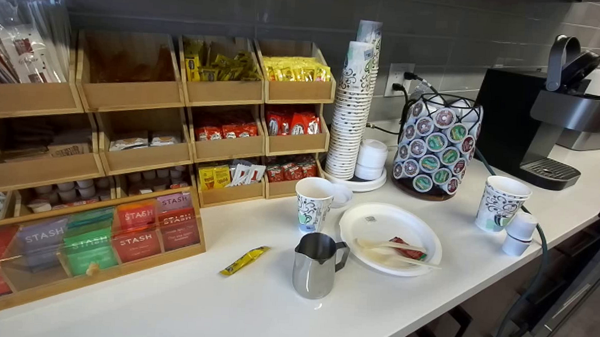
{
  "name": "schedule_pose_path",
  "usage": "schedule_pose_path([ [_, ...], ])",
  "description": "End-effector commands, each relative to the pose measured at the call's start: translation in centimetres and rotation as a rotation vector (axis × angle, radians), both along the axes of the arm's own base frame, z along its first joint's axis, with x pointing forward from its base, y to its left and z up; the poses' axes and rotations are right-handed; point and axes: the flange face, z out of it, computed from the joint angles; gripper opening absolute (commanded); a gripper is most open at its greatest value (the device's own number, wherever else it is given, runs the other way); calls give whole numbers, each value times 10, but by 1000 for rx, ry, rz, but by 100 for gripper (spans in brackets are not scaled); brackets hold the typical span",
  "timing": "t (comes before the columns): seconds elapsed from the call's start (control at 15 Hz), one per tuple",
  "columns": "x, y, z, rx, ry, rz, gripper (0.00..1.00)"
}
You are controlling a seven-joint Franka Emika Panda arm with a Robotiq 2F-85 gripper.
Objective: Empty the cup onto the plate
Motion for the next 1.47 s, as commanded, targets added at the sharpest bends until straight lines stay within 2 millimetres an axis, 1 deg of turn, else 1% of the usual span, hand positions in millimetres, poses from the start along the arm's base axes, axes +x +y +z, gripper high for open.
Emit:
schedule_pose_path([
  [0.0, 0, 0, 0, 0, 1, 0, 100],
  [0.2, 0, 0, 0, 0, 1, 0, 100],
  [0.33, 19, 8, 11, -19, -65, 9, 100],
  [0.47, 45, 23, 28, -53, -144, -6, 100],
  [0.53, 64, 32, 35, -73, -176, -9, 100],
  [0.67, 94, 57, 45, -70, -212, 18, 100],
  [0.73, 110, 78, 44, -71, -210, 51, 100],
  [0.87, 132, 113, 39, -67, -184, 135, 100],
  [1.0, 154, 151, 26, -49, -147, 219, 100],
  [1.07, 167, 170, 21, -10, -150, 290, 100],
  [1.13, 137, 142, 36, -39, -190, 204, 100],
  [1.2, 147, 158, 30, -29, -180, 241, 100],
  [1.27, 156, 167, 24, -22, -171, 260, 100],
  [1.4, 166, 172, 17, -17, -162, 274, 100],
])
